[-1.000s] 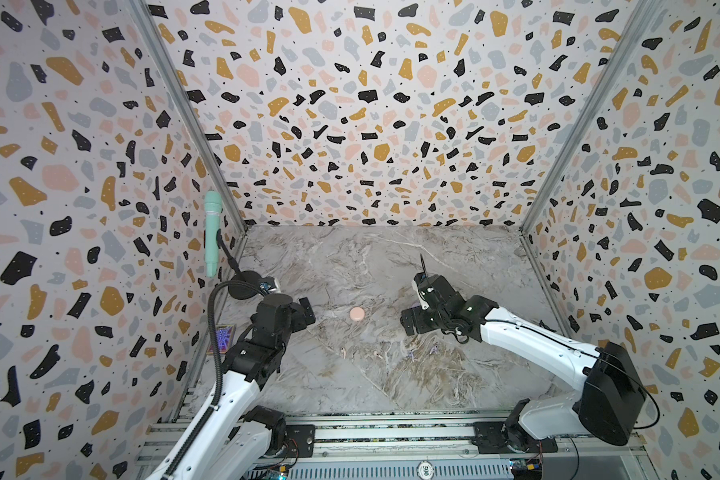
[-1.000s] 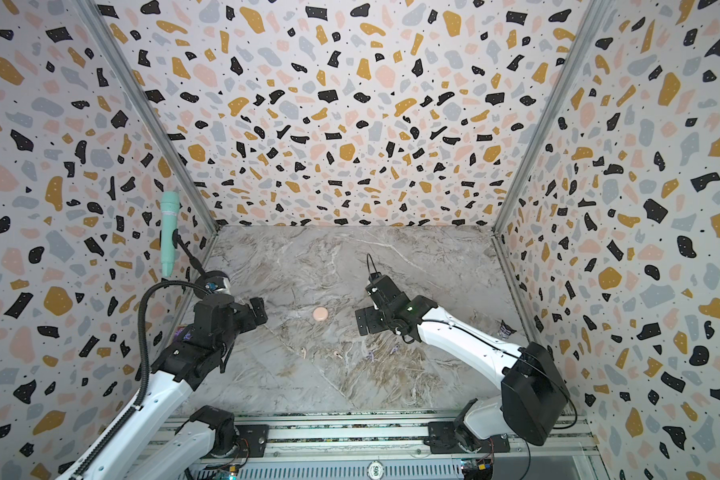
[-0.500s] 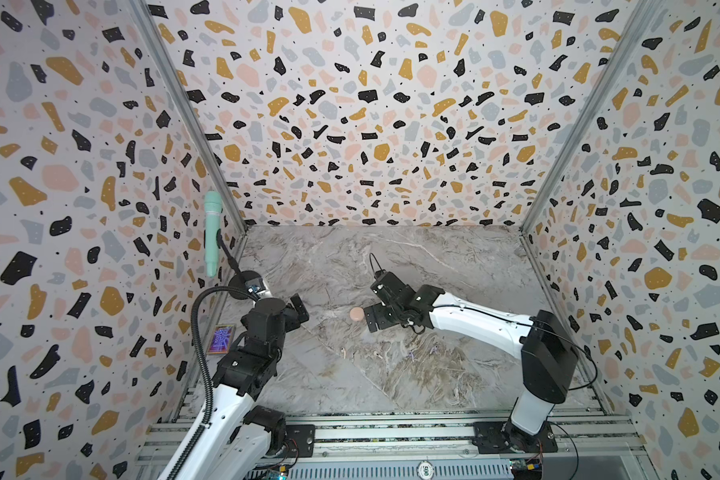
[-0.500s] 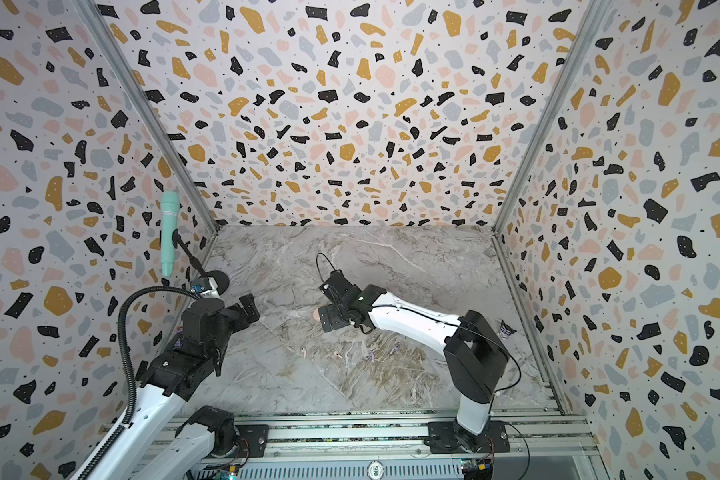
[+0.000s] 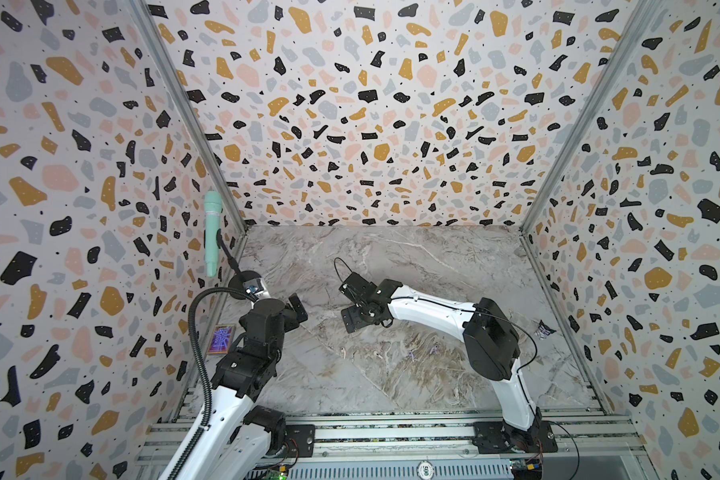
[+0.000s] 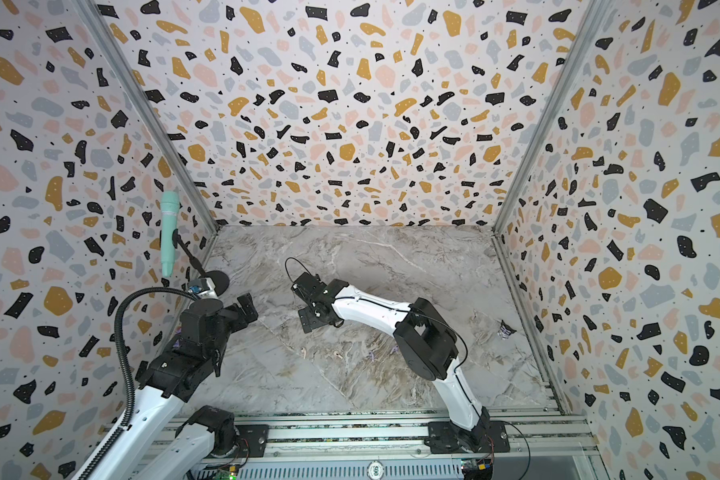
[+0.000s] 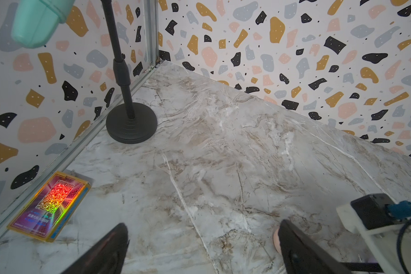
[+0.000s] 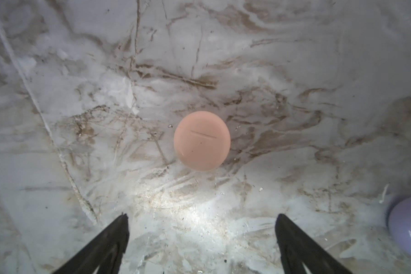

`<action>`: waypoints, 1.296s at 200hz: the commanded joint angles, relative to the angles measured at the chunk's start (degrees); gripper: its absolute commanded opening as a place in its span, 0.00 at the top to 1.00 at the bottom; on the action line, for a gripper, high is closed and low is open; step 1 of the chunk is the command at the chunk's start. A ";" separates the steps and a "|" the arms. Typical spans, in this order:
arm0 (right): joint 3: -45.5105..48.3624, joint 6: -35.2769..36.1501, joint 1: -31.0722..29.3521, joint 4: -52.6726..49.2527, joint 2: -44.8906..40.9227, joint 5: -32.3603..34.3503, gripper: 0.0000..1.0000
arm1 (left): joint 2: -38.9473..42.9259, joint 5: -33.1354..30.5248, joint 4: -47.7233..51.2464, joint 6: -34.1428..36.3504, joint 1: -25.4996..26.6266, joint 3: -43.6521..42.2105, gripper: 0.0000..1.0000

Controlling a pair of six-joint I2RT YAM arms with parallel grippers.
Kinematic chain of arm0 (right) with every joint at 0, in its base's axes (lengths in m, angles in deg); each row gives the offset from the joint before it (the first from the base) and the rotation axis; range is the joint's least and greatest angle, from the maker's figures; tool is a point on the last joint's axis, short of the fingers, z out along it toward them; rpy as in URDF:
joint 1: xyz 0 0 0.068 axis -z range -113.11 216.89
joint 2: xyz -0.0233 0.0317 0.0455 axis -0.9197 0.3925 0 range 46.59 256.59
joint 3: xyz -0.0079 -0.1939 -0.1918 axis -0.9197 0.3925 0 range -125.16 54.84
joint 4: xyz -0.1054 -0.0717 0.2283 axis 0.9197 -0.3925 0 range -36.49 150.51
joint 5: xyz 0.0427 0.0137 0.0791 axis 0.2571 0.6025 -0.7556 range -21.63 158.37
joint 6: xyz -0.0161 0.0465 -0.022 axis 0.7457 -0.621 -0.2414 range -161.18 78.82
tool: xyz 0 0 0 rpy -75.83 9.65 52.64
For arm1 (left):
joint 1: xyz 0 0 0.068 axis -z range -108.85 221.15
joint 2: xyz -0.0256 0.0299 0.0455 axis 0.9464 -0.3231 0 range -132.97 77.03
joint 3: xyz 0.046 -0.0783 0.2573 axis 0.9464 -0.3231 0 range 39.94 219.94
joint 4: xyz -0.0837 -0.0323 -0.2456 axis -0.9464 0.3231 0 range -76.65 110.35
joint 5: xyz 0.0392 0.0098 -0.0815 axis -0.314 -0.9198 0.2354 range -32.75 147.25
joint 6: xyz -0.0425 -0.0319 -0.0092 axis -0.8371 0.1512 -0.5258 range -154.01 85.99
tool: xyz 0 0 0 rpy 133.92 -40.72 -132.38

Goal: Insert the wireless bluetooth earbuds into the charging case
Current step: 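Lower the right gripper onto the peach case and close on it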

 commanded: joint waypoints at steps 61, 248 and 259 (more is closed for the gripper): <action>-8.78 -2.92 0.28 -4.99 5.10 1.54 0.12 | 0.17 -0.22 -1.34 0.32 0.18 0.17 0.00; -15.84 -4.76 2.12 -5.68 12.89 0.36 0.30 | 0.18 0.35 -1.47 0.58 0.13 0.14 0.00; -15.77 -4.73 2.07 -5.79 13.01 0.36 0.30 | 0.08 0.36 -1.54 0.58 0.18 0.12 0.00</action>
